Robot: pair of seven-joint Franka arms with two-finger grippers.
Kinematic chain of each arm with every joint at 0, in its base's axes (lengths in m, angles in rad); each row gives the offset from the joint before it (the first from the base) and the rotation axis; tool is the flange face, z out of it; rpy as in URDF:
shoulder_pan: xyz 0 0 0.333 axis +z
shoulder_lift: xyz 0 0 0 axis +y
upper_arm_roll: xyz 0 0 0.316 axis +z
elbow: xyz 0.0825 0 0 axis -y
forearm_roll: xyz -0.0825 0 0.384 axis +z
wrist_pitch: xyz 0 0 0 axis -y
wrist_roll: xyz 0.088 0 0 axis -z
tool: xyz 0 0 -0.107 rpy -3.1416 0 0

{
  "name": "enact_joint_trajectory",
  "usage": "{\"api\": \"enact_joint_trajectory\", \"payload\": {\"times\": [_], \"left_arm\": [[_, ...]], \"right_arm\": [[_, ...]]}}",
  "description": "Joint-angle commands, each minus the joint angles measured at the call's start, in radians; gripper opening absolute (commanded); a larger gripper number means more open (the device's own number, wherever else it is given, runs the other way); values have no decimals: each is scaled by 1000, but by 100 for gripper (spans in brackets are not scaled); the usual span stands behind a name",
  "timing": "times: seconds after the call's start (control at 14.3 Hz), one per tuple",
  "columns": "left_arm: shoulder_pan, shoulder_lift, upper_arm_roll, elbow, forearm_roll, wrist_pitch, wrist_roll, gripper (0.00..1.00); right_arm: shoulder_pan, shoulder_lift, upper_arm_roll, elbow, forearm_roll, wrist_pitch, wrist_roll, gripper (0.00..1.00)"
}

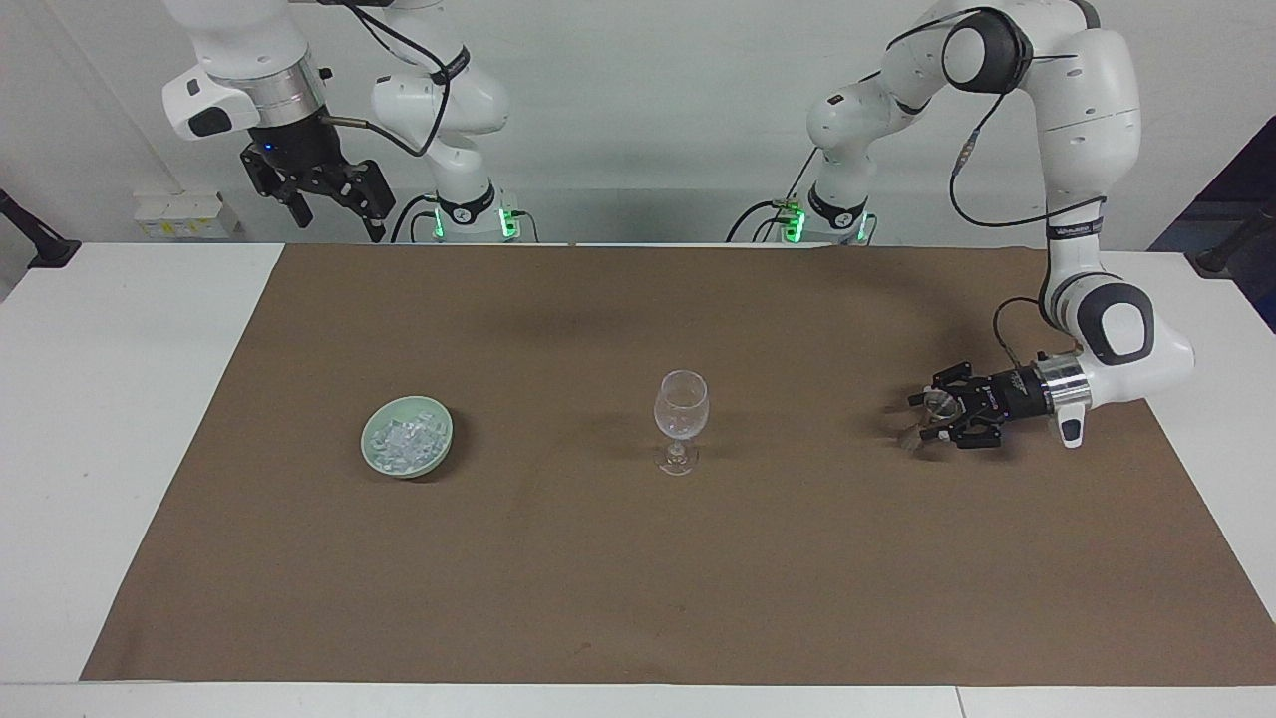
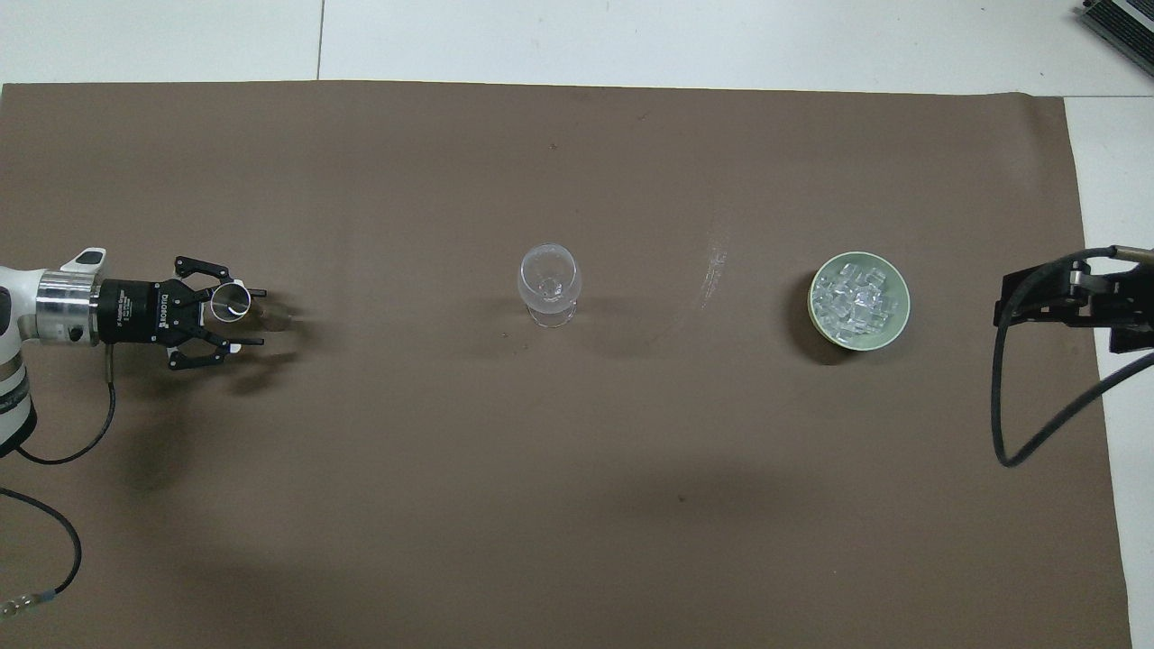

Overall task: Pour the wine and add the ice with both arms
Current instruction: 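Close the left gripper around the small silver metal cup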

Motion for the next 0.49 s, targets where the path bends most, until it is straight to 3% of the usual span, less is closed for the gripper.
{"api": "enact_joint_trajectory", "payload": {"times": [0.0, 0.21, 0.42], "left_arm": [[-7, -36, 10, -43, -25, 14, 15, 50], [-6, -36, 10, -42, -25, 14, 15, 42], [-7, -36, 11, -42, -25, 13, 15, 17]], "right_arm": [[-18, 2, 3, 11, 23, -15, -21, 100], [-18, 0, 3, 11, 23, -15, -21, 100], [-18, 2, 3, 9, 23, -15, -20, 100]]}}
